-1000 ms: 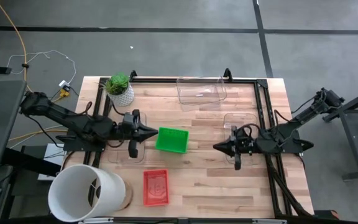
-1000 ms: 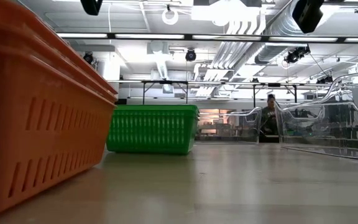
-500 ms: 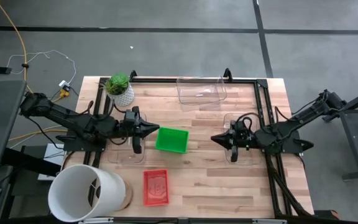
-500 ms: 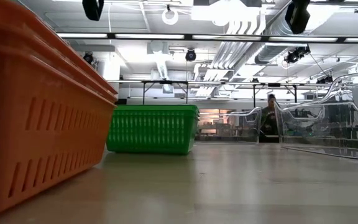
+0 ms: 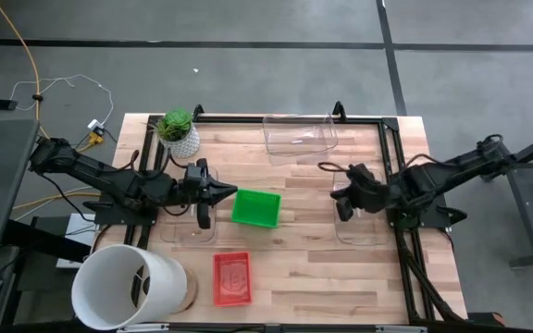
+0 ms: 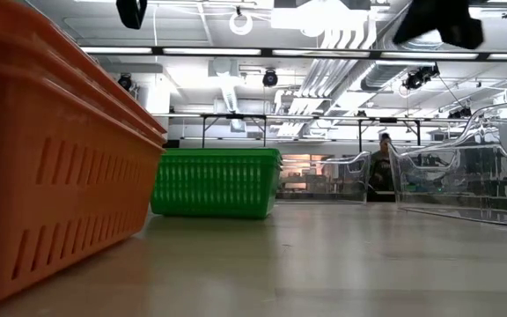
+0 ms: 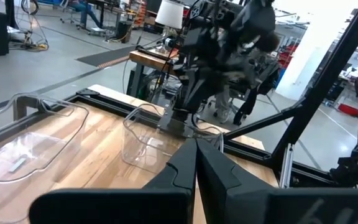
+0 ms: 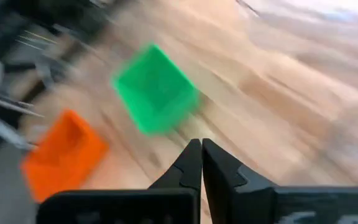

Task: Stack baskets by color
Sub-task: Stack the top center transparent bin on the right transparent bin

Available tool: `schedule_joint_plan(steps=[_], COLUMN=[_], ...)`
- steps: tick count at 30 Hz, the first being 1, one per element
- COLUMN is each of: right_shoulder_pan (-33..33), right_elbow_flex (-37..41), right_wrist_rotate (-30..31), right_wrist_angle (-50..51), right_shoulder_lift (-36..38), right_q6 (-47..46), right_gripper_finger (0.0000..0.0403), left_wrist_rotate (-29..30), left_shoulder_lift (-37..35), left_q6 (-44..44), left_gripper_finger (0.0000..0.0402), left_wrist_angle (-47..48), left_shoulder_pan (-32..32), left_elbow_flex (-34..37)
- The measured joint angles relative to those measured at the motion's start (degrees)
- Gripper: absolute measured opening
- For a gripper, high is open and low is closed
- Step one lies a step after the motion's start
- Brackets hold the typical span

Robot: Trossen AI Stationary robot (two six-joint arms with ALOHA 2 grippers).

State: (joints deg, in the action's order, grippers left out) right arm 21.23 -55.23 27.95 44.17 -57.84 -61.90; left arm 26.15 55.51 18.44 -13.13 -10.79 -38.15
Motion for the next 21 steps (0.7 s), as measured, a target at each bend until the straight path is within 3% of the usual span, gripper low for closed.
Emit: schedule_joint_plan(steps=[6,15,21], right_shoulder_pan=[-0.1,-0.8,-2.6], right_elbow_flex=[1.4,6.2,6.5], right_wrist_rotate=[-5.9,-7.1,-6.4], right_wrist_angle=[4.2,5.0,5.1], right_shoulder_lift=[-2.6,-5.3,-6.3], right_q6=[-4.7,-13.3,-12.6], right_gripper_finger=[0.0056,0.0166,0.0205], left_wrist_rotate=[0.0,0.1,0.2], left_shoulder_lift=[0.0,0.0,0.0], left_q6=[0.4,1.2,2.8], left_gripper_finger=[0.0,0.0,0.0], left_wrist_angle=[0.0,0.0,0.0], left_shoulder_pan=[0.0,0.0,0.0], left_elbow_flex=[0.0,0.0,0.0])
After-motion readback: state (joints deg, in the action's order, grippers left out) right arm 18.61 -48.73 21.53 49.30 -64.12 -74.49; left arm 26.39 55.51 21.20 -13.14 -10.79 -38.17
